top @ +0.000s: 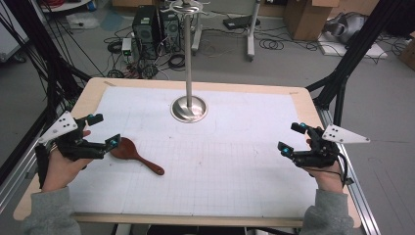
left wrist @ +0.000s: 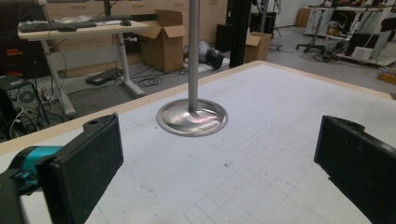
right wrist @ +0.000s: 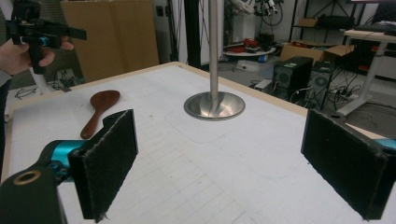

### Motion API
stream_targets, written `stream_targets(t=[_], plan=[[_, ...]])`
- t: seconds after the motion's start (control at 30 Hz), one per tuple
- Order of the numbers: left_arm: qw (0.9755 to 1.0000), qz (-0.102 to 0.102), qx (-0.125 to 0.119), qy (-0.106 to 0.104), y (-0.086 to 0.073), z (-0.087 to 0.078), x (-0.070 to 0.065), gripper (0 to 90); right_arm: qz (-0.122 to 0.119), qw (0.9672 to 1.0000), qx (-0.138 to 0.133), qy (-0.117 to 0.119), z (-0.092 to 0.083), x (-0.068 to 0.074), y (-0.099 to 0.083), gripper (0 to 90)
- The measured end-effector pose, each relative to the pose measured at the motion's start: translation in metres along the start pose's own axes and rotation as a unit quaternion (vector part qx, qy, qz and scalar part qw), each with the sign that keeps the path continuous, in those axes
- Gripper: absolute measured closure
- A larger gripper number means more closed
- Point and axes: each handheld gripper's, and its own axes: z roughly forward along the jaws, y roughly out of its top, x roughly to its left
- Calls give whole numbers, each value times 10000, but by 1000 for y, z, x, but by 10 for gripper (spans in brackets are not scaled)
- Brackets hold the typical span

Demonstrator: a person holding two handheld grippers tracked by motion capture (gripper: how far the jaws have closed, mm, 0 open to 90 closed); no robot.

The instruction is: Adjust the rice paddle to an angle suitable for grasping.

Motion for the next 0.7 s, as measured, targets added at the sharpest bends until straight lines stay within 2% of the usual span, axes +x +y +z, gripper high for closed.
stream_targets(t=[0.27,0.47,0.5,0.53,0.57,0.63,0.67,0.7], plan=[[9999,108,105,-79,-2,5,-2,18,14,10000,10,5,-1,0,-1,95],[9993,75,306,-207,-5,10,-3,98,41,10000,34,-12,-1,-1,-2,95],[9991,90,376,-196,-6,11,-4,127,33,10000,42,-8,-1,-1,-2,95],[9987,124,454,-205,-7,13,-4,207,51,10000,55,2,-1,-1,-2,95],[9984,150,505,-192,-7,14,-4,207,51,10000,55,2,-1,-1,-2,95],[9979,207,577,-186,-10,16,-4,330,17,10000,51,2,0,-1,-3,96],[9976,229,629,-193,-11,17,-4,330,17,10000,51,2,0,-1,-3,96],[9971,260,686,-192,-12,18,-5,378,10,10000,57,5,0,-1,-3,95]])
